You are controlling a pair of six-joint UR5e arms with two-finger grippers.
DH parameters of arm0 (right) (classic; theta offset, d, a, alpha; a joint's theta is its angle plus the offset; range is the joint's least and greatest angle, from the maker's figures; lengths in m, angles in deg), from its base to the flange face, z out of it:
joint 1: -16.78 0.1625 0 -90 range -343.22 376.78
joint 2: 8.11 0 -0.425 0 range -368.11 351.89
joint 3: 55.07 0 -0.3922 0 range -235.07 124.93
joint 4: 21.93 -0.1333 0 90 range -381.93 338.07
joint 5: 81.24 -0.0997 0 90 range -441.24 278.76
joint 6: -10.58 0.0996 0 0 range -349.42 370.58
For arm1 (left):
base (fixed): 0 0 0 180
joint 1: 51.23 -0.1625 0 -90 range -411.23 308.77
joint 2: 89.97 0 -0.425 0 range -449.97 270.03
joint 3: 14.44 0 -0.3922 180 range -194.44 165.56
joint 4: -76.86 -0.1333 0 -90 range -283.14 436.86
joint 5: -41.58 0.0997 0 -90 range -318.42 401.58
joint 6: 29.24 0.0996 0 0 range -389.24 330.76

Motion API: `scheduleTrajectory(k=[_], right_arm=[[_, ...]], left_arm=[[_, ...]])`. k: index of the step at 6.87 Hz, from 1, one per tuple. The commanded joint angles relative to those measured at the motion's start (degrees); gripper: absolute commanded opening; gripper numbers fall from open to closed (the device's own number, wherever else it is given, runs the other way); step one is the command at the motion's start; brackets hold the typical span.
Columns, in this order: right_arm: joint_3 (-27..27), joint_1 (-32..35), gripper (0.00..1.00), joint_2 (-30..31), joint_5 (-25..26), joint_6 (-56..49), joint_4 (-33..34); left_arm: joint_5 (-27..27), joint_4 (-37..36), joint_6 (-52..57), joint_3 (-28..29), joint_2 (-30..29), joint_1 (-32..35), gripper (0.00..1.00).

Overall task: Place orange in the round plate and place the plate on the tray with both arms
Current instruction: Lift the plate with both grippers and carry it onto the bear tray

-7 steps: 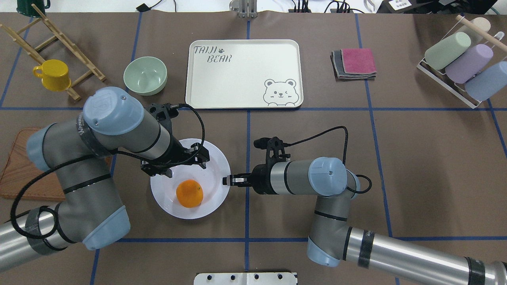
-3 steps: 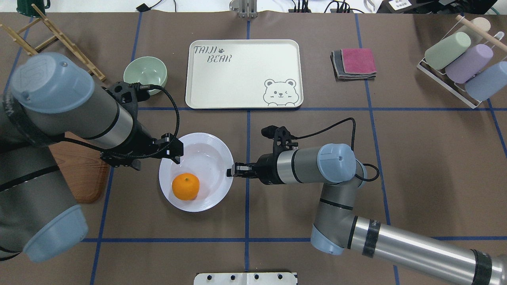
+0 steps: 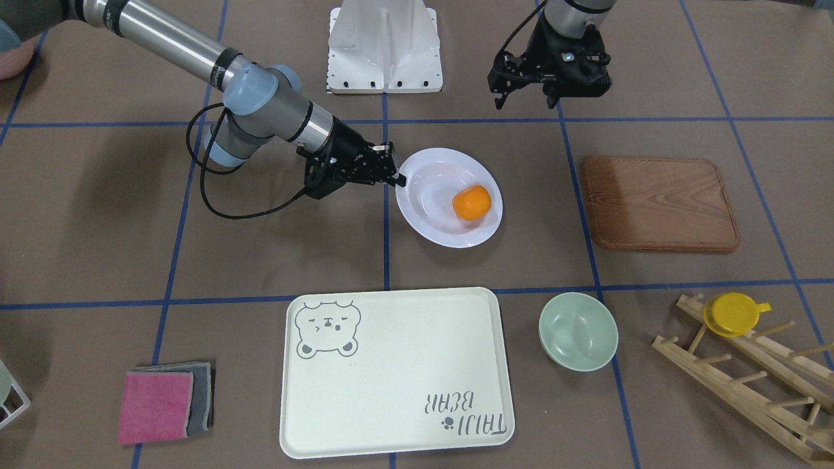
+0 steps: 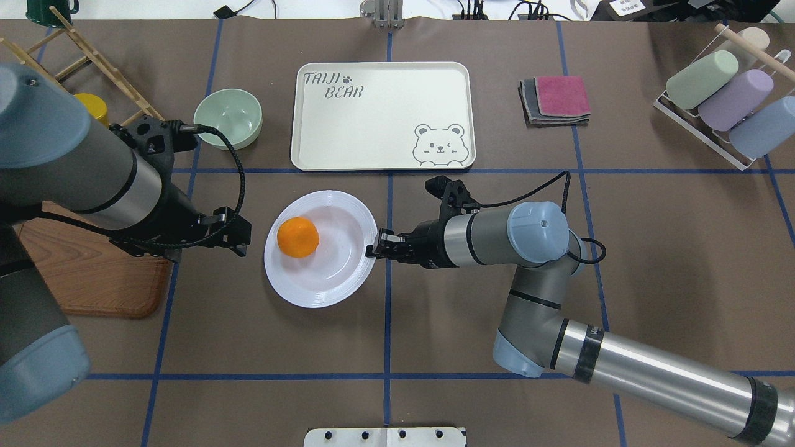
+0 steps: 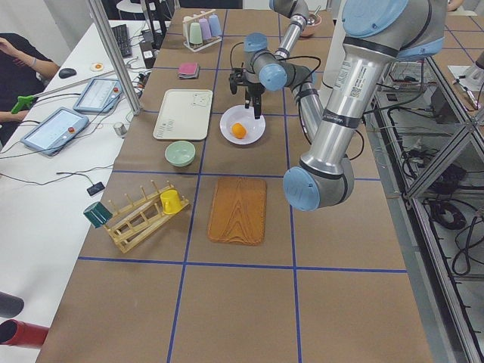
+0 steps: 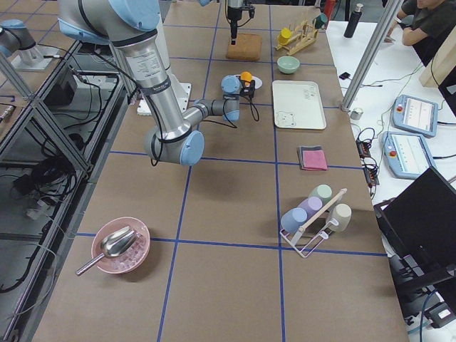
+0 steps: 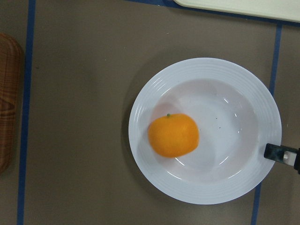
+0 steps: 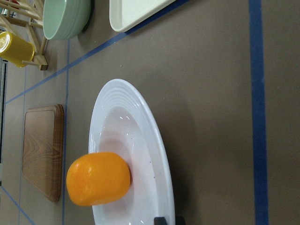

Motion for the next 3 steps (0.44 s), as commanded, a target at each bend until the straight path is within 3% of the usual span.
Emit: scheduleTrajectory(k=[1, 3], right_arm=[[0.0, 3.0, 0.00, -0.8, 0.2, 6.9, -2.5], [0.1, 4.8, 0.00, -1.7, 0.9, 8.2, -7.1]], left_arm=[[0.0, -0.3, 8.1, -1.4, 4.6, 3.6, 0.97], [0.1, -0.3, 8.9, -1.1, 4.9, 4.0, 0.97]])
